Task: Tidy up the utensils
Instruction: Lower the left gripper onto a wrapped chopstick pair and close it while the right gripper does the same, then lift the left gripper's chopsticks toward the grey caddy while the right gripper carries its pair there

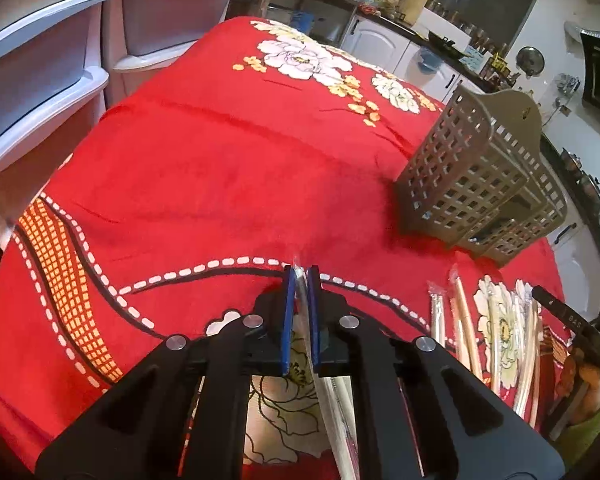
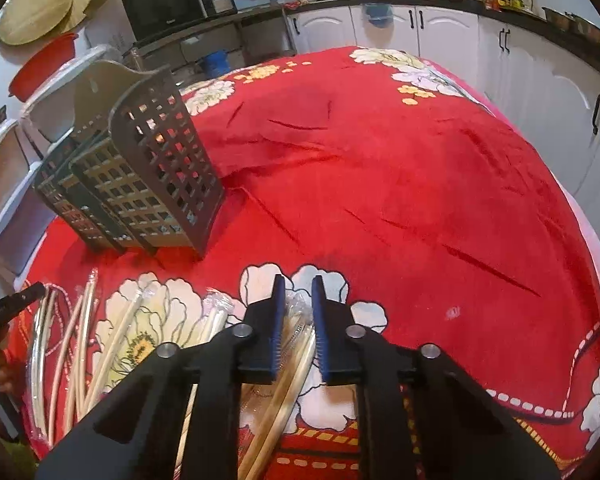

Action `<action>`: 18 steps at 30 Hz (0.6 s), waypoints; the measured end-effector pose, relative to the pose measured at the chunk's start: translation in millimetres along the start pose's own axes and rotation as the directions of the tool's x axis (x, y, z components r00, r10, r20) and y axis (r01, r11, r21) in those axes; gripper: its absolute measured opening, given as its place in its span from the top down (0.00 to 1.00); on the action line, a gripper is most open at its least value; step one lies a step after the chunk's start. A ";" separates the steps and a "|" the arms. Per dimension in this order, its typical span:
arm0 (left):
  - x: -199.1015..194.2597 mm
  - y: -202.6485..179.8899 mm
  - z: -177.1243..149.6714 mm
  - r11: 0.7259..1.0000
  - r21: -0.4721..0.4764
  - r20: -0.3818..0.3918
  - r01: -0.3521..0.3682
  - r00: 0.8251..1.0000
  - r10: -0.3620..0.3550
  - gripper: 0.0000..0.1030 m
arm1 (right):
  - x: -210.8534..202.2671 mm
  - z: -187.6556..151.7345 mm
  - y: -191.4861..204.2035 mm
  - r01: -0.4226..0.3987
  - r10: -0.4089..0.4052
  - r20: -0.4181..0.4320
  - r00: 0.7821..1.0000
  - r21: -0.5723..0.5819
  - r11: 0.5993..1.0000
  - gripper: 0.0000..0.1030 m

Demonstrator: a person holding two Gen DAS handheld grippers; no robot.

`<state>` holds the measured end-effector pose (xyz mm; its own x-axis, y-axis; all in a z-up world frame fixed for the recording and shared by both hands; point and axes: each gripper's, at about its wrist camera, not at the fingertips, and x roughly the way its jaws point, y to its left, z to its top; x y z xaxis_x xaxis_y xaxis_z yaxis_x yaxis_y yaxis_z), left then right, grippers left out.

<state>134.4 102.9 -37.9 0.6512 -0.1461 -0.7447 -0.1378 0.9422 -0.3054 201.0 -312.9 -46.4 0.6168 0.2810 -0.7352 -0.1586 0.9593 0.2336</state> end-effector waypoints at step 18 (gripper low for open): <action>-58.9 -43.2 38.3 0.995 0.086 0.158 0.058 0.985 -0.071 0.99 | -78.9 25.0 24.0 -0.142 0.159 0.180 0.971 -0.103 0.984 0.94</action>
<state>130.6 82.4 41.8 0.7688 -0.1633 -0.6183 -0.0350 0.9547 -0.2956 167.8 -312.8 33.1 0.7121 0.4207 -0.5621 -0.3234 0.9072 0.2692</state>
